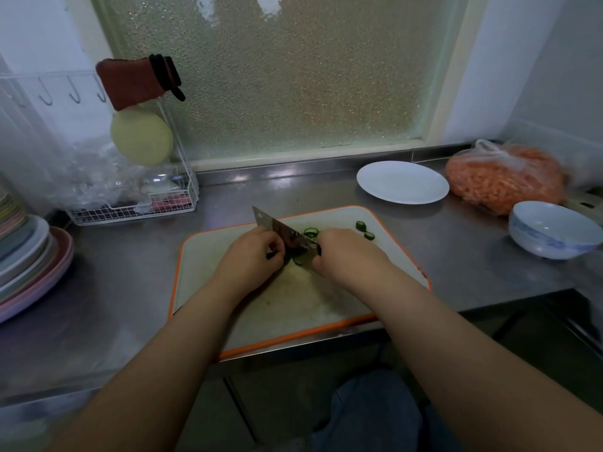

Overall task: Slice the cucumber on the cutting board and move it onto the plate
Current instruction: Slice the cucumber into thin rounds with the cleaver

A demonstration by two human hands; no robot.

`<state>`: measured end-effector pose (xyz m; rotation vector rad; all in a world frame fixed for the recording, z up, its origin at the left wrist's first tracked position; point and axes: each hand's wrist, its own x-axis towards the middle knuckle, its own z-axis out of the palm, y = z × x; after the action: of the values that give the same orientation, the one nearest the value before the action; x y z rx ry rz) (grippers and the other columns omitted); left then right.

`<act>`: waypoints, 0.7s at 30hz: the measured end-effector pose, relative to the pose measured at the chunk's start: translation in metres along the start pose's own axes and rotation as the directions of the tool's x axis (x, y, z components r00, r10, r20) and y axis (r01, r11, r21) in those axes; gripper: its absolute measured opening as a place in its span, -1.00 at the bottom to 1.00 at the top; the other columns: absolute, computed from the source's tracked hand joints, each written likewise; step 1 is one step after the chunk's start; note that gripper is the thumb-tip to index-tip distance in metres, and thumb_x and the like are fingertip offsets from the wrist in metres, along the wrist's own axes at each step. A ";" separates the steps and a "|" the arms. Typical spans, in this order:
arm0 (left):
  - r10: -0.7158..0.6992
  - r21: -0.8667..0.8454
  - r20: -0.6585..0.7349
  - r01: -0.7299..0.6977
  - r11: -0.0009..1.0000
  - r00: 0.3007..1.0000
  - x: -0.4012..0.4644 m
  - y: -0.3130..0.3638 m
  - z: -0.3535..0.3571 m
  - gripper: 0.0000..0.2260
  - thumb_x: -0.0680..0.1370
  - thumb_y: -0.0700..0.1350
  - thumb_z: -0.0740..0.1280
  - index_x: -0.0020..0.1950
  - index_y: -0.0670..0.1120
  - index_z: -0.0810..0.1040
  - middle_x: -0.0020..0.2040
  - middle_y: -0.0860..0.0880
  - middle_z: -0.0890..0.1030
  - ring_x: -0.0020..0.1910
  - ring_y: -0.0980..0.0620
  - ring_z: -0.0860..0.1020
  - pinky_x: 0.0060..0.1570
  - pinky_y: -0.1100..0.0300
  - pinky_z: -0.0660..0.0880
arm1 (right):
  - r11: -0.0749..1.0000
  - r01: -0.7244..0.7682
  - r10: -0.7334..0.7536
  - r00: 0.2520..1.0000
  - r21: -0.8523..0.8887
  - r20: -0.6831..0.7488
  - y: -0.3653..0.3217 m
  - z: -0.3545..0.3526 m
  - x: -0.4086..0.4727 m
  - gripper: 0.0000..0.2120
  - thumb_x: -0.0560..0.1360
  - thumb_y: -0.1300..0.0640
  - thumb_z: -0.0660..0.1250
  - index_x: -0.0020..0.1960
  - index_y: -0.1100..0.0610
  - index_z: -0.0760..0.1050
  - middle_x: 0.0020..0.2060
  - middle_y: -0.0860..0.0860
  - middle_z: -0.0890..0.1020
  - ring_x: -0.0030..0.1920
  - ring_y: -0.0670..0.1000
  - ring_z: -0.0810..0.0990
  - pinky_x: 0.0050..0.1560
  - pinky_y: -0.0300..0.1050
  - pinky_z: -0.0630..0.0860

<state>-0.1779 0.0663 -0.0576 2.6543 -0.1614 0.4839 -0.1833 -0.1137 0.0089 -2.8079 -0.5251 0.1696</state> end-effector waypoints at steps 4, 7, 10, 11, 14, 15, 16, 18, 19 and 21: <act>0.028 -0.008 -0.015 -0.028 1.000 1.000 -0.002 0.001 0.000 -0.94 0.40 -0.17 0.39 -0.22 -0.03 0.54 -0.18 0.03 0.53 -0.24 0.07 0.41 -0.24 0.23 0.27 | 0.999 -0.030 0.030 0.998 0.015 0.052 0.001 0.014 0.003 -0.88 0.52 0.19 0.21 0.00 0.18 0.49 0.01 0.15 0.57 0.03 0.20 0.55 -0.16 -0.10 0.36; 0.006 -0.002 -0.043 -0.006 1.000 0.999 -0.003 0.002 -0.002 -0.96 0.41 -0.16 0.38 -0.21 -0.02 0.56 -0.20 0.06 0.50 -0.25 0.08 0.40 -0.24 0.21 0.29 | 0.998 -0.040 0.037 0.997 0.042 0.073 0.007 0.011 0.005 -0.84 0.50 0.17 0.24 -0.24 0.12 0.34 -0.11 0.17 0.53 -0.04 0.18 0.55 -0.18 -0.11 0.34; -0.009 0.014 -0.052 0.010 1.000 0.999 -0.004 0.003 -0.003 -0.97 0.44 -0.13 0.37 -0.20 -0.03 0.57 -0.21 0.05 0.49 -0.26 0.05 0.42 -0.23 0.18 0.33 | 0.998 -0.046 0.043 0.997 0.050 0.059 0.010 0.008 0.004 -0.83 0.51 0.16 0.23 -0.25 0.13 0.36 -0.23 0.11 0.45 -0.02 0.19 0.55 -0.18 -0.11 0.34; -0.014 0.020 -0.050 0.015 1.000 0.999 -0.004 0.003 -0.003 -0.97 0.45 -0.12 0.37 -0.20 -0.03 0.57 -0.21 0.04 0.50 -0.26 0.04 0.43 -0.24 0.18 0.33 | 0.997 -0.047 0.044 0.998 0.058 0.049 0.011 0.007 0.003 -0.89 0.51 0.16 0.22 -0.18 0.15 0.41 -0.22 0.11 0.46 -0.06 0.18 0.53 -0.18 -0.11 0.34; -0.017 0.023 -0.048 0.019 1.000 0.999 -0.004 0.002 -0.001 -0.98 0.45 -0.12 0.38 -0.19 -0.04 0.57 -0.21 0.05 0.48 -0.26 0.04 0.42 -0.25 0.20 0.29 | 0.997 -0.039 0.036 0.999 0.073 0.036 0.012 0.004 -0.001 -0.88 0.51 0.16 0.23 -0.20 0.14 0.37 -0.31 0.04 0.39 -0.17 0.13 0.44 -0.24 -0.13 0.34; -0.015 0.021 -0.049 0.016 1.000 0.999 -0.004 0.002 -0.001 -0.98 0.44 -0.12 0.38 -0.19 -0.04 0.57 -0.21 0.05 0.47 -0.26 0.05 0.41 -0.25 0.20 0.27 | 0.997 -0.034 0.032 0.999 0.067 0.039 0.012 0.002 -0.001 -0.81 0.51 0.16 0.23 -0.27 0.12 0.31 -0.34 0.02 0.36 -0.18 0.12 0.43 -0.28 -0.14 0.33; -0.011 0.020 -0.050 0.012 1.000 0.999 -0.003 0.002 -0.001 -0.98 0.44 -0.13 0.38 -0.19 -0.04 0.56 -0.21 0.05 0.47 -0.26 0.04 0.41 -0.25 0.21 0.27 | 0.998 -0.030 0.027 0.999 0.057 0.040 0.012 0.001 -0.002 -0.74 0.51 0.17 0.23 -0.32 0.09 0.25 -0.36 0.01 0.34 -0.19 0.12 0.42 -0.30 -0.14 0.32; -0.008 0.017 -0.046 0.008 1.000 0.999 -0.003 0.001 -0.001 -0.97 0.43 -0.13 0.38 -0.20 -0.03 0.56 -0.21 0.04 0.49 -0.26 0.04 0.42 -0.24 0.21 0.29 | 0.999 -0.026 0.024 0.999 0.041 0.029 0.010 -0.002 -0.003 -0.70 0.50 0.17 0.23 -0.35 0.07 0.22 -0.37 0.00 0.33 -0.20 0.12 0.42 -0.26 -0.14 0.33; -0.010 0.014 -0.043 0.011 1.000 0.999 -0.003 0.002 -0.001 -0.97 0.44 -0.13 0.38 -0.20 -0.03 0.56 -0.20 0.03 0.50 -0.25 0.05 0.42 -0.23 0.21 0.30 | 0.999 -0.024 0.023 0.999 0.038 0.026 0.010 -0.003 -0.004 -0.70 0.50 0.17 0.23 -0.35 0.06 0.22 -0.38 0.00 0.33 -0.20 0.12 0.43 -0.24 -0.14 0.33; -0.018 0.005 -0.042 0.018 1.000 0.999 -0.002 0.002 -0.001 -0.96 0.43 -0.13 0.38 -0.21 -0.02 0.55 -0.19 0.02 0.53 -0.25 0.05 0.42 -0.22 0.20 0.32 | 1.000 -0.012 0.011 1.000 0.029 0.018 0.010 -0.005 -0.005 -0.71 0.50 0.17 0.23 -0.35 0.07 0.23 -0.38 0.00 0.34 -0.20 0.12 0.43 -0.23 -0.13 0.34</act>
<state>-0.1808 0.0647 -0.0570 2.6465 -0.1234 0.5349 -0.1839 -0.1260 0.0113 -2.7837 -0.5066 0.2039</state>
